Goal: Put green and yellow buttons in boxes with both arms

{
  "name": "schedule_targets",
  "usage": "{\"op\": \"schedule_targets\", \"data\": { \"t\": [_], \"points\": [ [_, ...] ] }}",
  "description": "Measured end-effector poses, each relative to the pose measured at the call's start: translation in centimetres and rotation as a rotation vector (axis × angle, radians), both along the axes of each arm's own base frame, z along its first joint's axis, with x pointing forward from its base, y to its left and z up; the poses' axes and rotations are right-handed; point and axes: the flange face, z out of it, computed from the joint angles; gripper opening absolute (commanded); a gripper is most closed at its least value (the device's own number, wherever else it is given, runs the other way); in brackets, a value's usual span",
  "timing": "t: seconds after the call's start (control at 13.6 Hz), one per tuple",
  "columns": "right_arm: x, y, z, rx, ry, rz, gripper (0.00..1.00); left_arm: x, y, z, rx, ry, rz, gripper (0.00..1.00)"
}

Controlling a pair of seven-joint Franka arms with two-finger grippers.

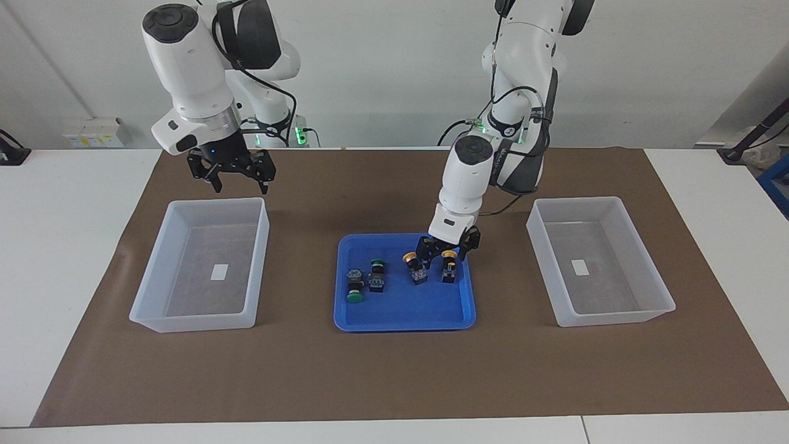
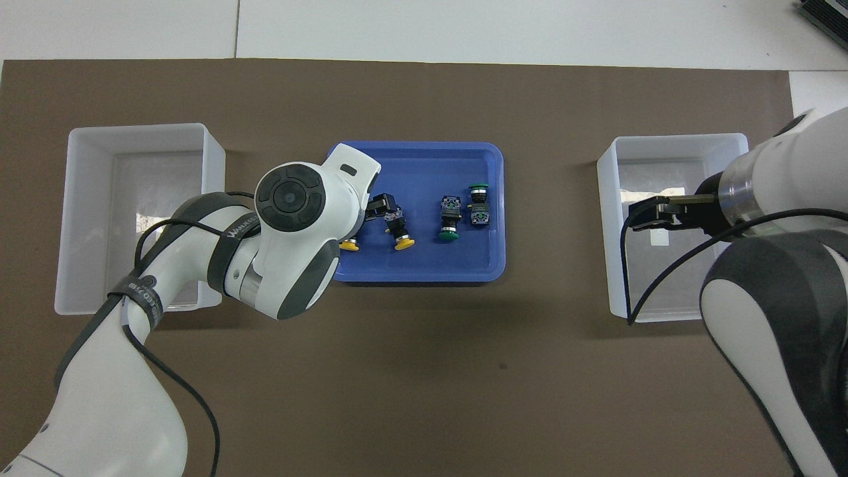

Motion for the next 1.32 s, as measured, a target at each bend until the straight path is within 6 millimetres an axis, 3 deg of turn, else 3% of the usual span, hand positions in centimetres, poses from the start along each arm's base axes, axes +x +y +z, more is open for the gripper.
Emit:
{"op": "schedule_targets", "data": {
  "t": [0.15, 0.37, 0.59, 0.74, 0.81, 0.96, 1.03, 1.32],
  "points": [
    [0.0, -0.1, 0.0, 0.000, 0.000, -0.001, 1.00, 0.4, 0.1, -0.7, -0.004, -0.012, 0.002, 0.98],
    [0.2, -1.5, 0.0, 0.000, 0.000, -0.027, 1.00, 0.5, 0.4, -1.1, 0.013, -0.027, -0.013, 0.87],
    [0.4, -1.4, 0.2, 0.005, -0.019, -0.024, 1.00, 0.2, 0.5, -1.9, 0.016, -0.036, -0.024, 0.77],
    [1.0, -0.1, -0.1, 0.018, -0.085, -0.002, 1.00, -0.1, 0.6, -2.7, 0.036, -0.042, -0.046, 0.61],
    [1.4, 1.0, -1.0, 0.025, -0.121, 0.018, 1.00, -0.3, 0.6, -3.1, 0.044, -0.045, -0.056, 0.47],
    [2.2, 3.1, -3.5, 0.038, -0.147, 0.054, 1.00, -0.6, 0.8, -3.6, 0.046, -0.045, -0.061, 0.09],
    [2.7, 4.2, -4.8, 0.044, -0.150, 0.072, 1.00, -0.7, 0.8, -3.7, 0.048, -0.045, -0.062, 0.00],
    [4.3, 8.9, -10.5, 0.071, -0.153, 0.122, 1.00, -0.6, 0.9, -3.7, 0.052, -0.048, -0.075, 0.00]
  ]
}}
